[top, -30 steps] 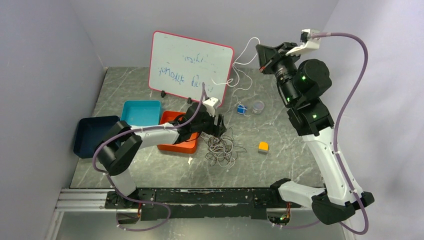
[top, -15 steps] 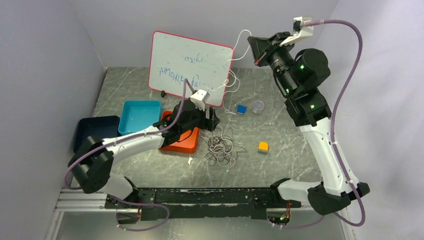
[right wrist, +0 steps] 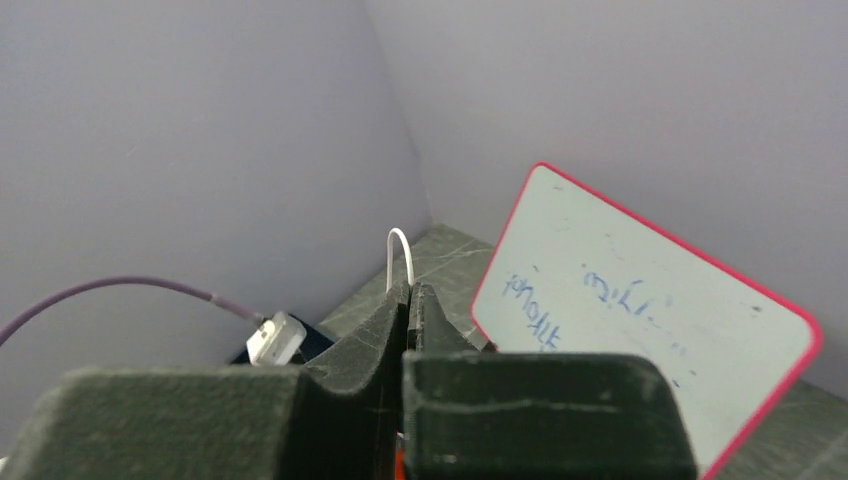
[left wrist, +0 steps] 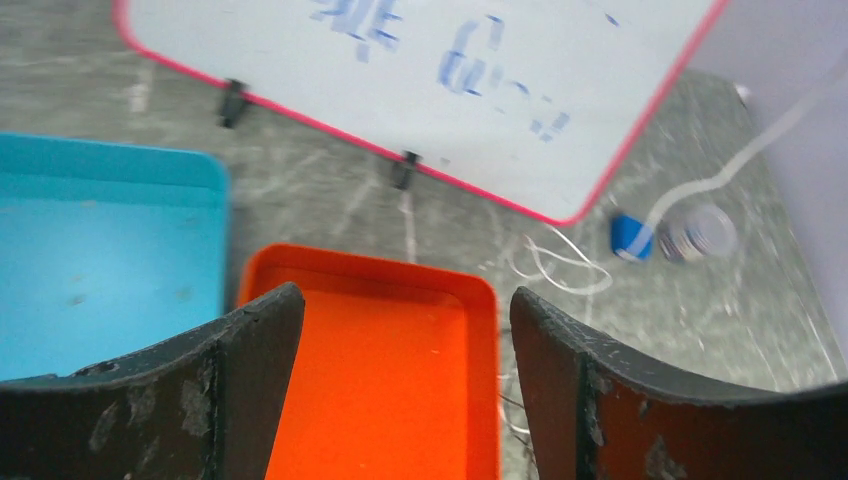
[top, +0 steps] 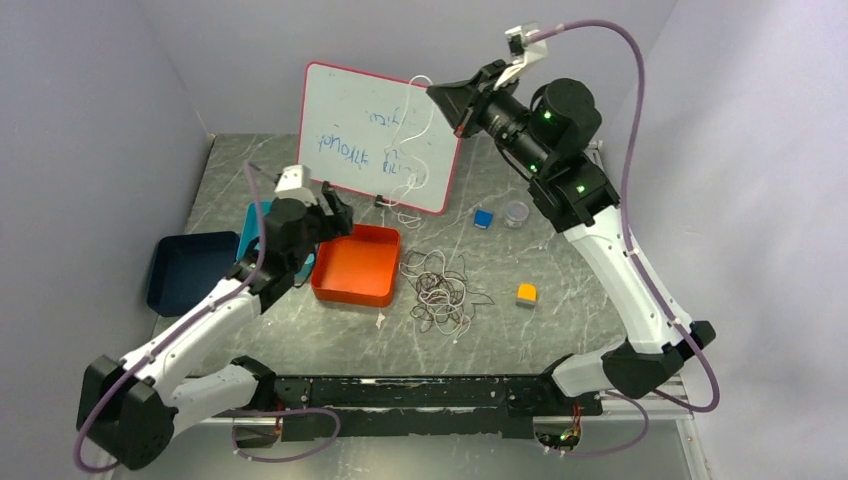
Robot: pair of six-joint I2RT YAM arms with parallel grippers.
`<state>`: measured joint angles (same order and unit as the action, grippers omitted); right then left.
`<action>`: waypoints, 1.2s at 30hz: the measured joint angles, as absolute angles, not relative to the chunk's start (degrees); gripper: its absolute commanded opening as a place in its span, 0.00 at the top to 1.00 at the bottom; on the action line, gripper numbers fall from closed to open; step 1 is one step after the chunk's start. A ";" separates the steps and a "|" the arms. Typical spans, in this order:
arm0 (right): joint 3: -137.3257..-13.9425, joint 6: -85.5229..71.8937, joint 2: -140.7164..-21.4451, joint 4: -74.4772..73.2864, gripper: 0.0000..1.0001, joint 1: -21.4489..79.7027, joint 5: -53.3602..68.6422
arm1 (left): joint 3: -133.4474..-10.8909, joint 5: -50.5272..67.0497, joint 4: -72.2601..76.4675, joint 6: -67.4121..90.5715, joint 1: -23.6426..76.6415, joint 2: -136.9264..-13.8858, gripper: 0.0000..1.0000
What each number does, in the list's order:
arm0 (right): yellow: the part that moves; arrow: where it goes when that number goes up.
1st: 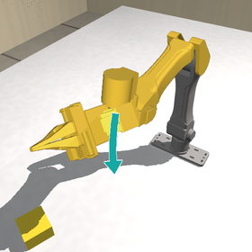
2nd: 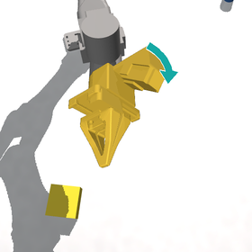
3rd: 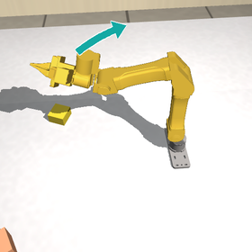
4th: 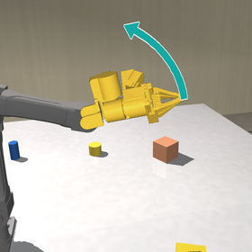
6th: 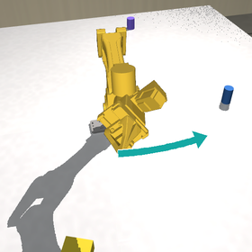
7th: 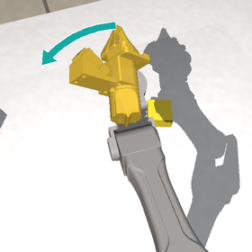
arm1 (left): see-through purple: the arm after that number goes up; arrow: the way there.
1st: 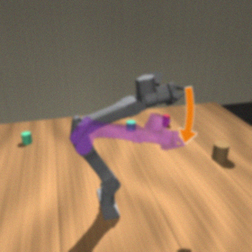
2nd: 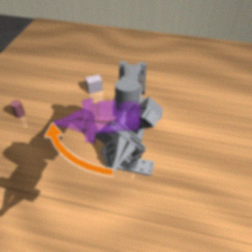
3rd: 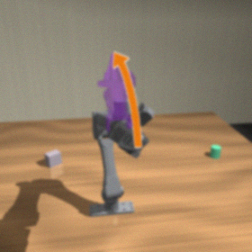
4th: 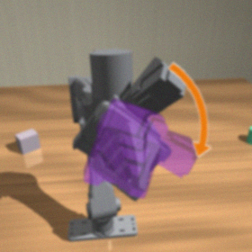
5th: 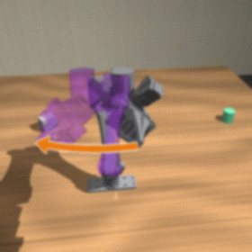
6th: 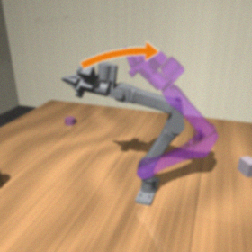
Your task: Untangle the cables
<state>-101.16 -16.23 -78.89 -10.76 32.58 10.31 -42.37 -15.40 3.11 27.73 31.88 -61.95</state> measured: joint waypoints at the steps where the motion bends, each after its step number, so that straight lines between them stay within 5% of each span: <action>1: -101.65 -16.16 -79.48 -10.87 1.00 33.56 10.37 | -41.80 -16.27 2.24 28.10 30.30 -60.23 0.19; 18: -103.98 -14.81 -83.94 -9.74 1.00 43.16 10.57 | -39.88 -26.11 -8.16 28.69 24.77 -52.16 0.20; 36: -87.26 -18.20 -91.88 -5.43 1.00 43.77 12.47 | -39.88 -29.80 -10.09 28.08 24.77 -51.22 0.20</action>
